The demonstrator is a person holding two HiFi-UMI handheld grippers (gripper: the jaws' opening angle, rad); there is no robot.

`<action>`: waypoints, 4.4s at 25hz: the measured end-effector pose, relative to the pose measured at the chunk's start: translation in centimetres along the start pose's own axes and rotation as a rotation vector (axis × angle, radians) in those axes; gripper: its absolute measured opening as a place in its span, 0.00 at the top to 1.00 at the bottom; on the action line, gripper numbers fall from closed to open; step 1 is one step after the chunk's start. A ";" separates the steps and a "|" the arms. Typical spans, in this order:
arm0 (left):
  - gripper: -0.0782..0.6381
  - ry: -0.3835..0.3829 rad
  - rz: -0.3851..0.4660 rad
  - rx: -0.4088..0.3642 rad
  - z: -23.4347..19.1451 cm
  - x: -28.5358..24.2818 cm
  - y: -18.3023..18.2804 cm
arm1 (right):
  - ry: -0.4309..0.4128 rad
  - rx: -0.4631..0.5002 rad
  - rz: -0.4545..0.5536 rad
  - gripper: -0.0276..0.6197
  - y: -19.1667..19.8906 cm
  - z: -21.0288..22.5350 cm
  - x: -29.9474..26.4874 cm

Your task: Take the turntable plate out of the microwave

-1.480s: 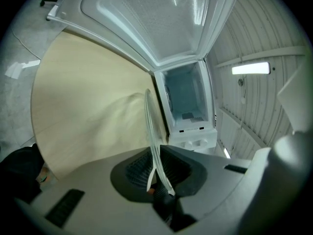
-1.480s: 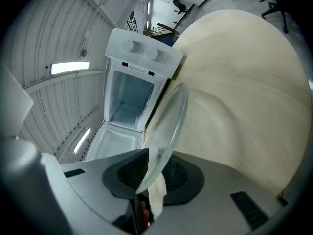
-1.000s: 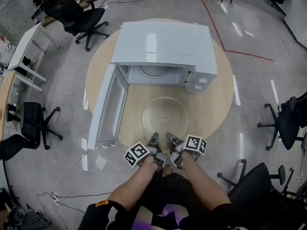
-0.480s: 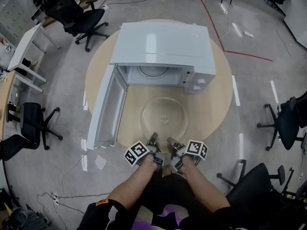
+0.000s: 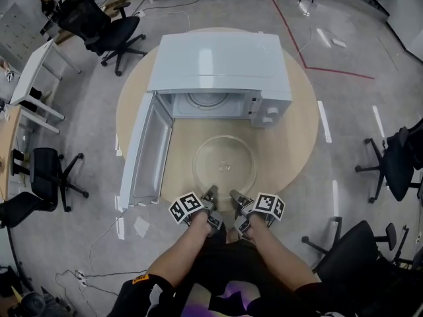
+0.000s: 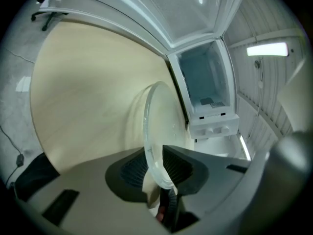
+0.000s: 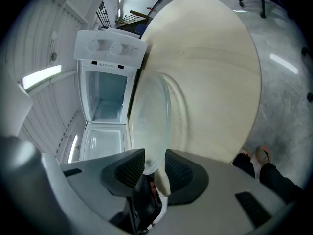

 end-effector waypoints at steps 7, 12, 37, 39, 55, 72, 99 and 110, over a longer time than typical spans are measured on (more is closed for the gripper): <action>0.70 -0.081 -0.169 -0.190 0.3 0.3 0.2 | 0.014 0.007 0.001 0.75 -0.1 -0.2 0.0; 0.67 -0.119 -0.283 -0.374 0.5 0.7 0.7 | 0.027 0.024 0.012 0.75 -0.6 -0.5 0.0; 0.65 -0.043 -0.347 -0.270 0.3 2.5 1.9 | 0.167 0.146 -0.009 0.75 -0.8 -0.5 1.2; 0.65 -0.032 -0.339 -0.278 0.6 2.8 2.1 | 0.174 0.182 -0.004 0.75 -1.0 -0.8 1.7; 0.83 0.091 -0.014 -0.653 5.2 9.8 6.2 | 0.140 0.886 0.129 0.88 0.9 -5.6 9.6; 0.83 0.104 0.207 -1.057 8.6 18.8 14.4 | 0.048 1.129 0.401 0.93 7.0 -10.0 21.6; 0.83 0.274 0.158 -1.285 1.0 41.1 20.1 | 0.271 1.076 0.680 0.93 32.0 -12.3 32.8; 0.83 0.375 0.086 -1.382 0.8 42.9 29.3 | 0.326 1.053 0.764 0.93 37.2 -9.1 41.1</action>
Point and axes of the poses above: the fingertips, and each gripper's own axes: x backward along the fingers, z to its right, y out of its underside, the point moved 4 cm from there along x, backward along the fingers, and after that the axes turned 6 degrees about x, right-handed, at the moved point
